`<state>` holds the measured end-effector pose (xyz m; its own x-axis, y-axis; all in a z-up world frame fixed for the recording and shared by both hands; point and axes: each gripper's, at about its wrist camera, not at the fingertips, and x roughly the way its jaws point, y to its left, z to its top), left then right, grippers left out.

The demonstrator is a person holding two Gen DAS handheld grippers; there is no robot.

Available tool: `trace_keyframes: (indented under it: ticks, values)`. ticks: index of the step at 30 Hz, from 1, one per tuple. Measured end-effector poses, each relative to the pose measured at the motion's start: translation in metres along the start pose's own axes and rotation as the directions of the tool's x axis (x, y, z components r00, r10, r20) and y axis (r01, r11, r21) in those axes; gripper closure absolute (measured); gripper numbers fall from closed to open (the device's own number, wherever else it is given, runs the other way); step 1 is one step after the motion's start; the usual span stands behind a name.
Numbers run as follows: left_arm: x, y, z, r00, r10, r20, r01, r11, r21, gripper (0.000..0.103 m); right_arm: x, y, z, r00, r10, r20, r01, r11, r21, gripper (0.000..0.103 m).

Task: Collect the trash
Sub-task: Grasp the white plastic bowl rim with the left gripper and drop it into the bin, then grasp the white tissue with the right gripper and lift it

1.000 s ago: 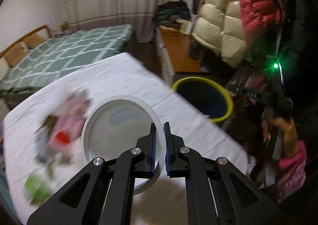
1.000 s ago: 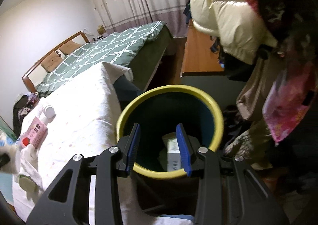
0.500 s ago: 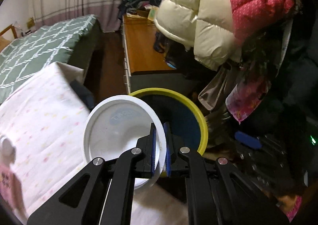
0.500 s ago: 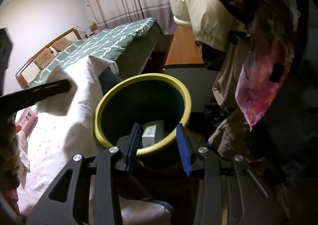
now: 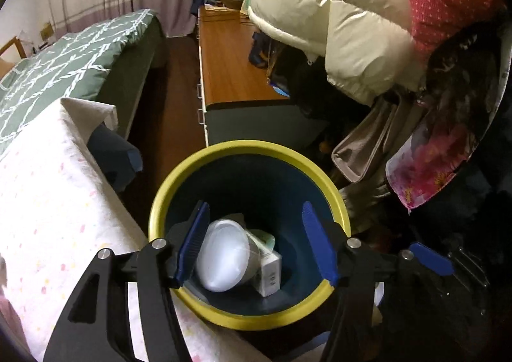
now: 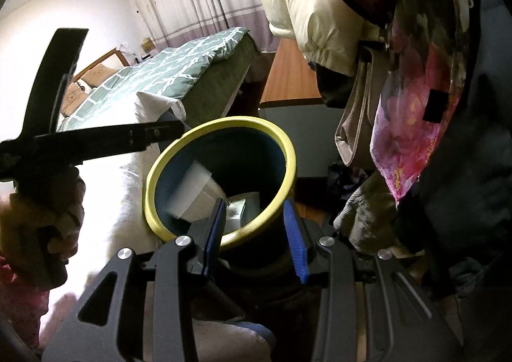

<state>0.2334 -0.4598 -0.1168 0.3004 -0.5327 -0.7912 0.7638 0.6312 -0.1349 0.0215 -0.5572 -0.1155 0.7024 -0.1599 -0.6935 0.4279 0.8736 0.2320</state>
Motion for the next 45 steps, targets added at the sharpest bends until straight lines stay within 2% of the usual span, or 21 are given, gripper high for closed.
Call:
trace_keyframes:
  ticks: [3, 7, 10, 12, 16, 20, 23, 27, 31, 35, 40, 45]
  values:
    - [-0.026, 0.008, -0.005, 0.999, -0.007, 0.032, 0.008, 0.999, -0.031, 0.042, -0.001, 0.004, 0.0, 1.0, 0.008, -0.001, -0.008, 1.0, -0.007, 0.067]
    - [-0.086, 0.023, -0.023, 0.992, 0.032, 0.124, -0.022, 0.997, -0.079, 0.027, 0.005, 0.017, -0.002, 0.999, 0.03, -0.018, -0.031, 0.999, -0.036, 0.067]
    - [-0.136, 0.041, -0.047, 0.98, 0.076, 0.183, -0.052, 0.99, -0.131, 0.023, 0.007, 0.036, -0.004, 0.998, 0.059, -0.028, -0.061, 0.996, -0.071, 0.067]
    - [-0.173, 0.057, -0.069, 0.967, 0.134, 0.215, -0.095, 0.979, -0.179, 0.021, 0.007, 0.053, -0.005, 0.996, 0.083, -0.032, -0.086, 0.991, -0.1, 0.067]
    - [-0.236, 0.09, -0.115, 0.929, 0.264, 0.259, -0.188, 0.94, -0.284, 0.018, 0.008, 0.096, -0.007, 0.987, 0.15, -0.051, -0.157, 0.972, -0.173, 0.067]
    - [-0.292, 0.122, -0.165, 0.87, 0.418, 0.261, -0.3, 0.87, -0.392, 0.017, 0.007, 0.15, -0.013, 0.971, 0.225, -0.08, -0.238, 0.936, -0.258, 0.067]
    - [-0.33, 0.141, -0.203, 0.815, 0.528, 0.238, -0.388, 0.803, -0.453, 0.016, 0.007, 0.196, -0.022, 0.952, 0.283, -0.117, -0.306, 0.893, -0.331, 0.067]
    - [-0.359, 0.156, -0.24, 0.771, 0.6, 0.216, -0.44, 0.746, -0.5, 0.015, 0.011, 0.252, -0.032, 0.903, 0.379, -0.201, -0.428, 0.82, -0.38, 0.067]
    - [-0.373, 0.167, -0.263, 0.753, 0.626, 0.205, -0.448, 0.715, -0.536, 0.015, 0.01, 0.297, -0.037, 0.864, 0.436, -0.254, -0.504, 0.763, -0.404, 0.058]
    - [-0.375, 0.177, -0.277, 0.753, 0.627, 0.2, -0.437, 0.704, -0.56, 0.014, 0.012, 0.329, -0.039, 0.843, 0.455, -0.286, -0.537, 0.726, -0.43, 0.058]
    - [-0.367, 0.179, -0.285, 0.757, 0.626, 0.187, -0.437, 0.698, -0.567, 0.014, 0.023, 0.353, -0.048, 0.831, 0.442, -0.337, -0.554, 0.705, -0.442, 0.058]
    - [-0.361, 0.182, -0.288, 0.765, 0.618, 0.182, -0.428, 0.699, -0.573, 0.01, 0.043, 0.369, -0.056, 0.835, 0.4, -0.377, -0.542, 0.712, -0.445, 0.058]
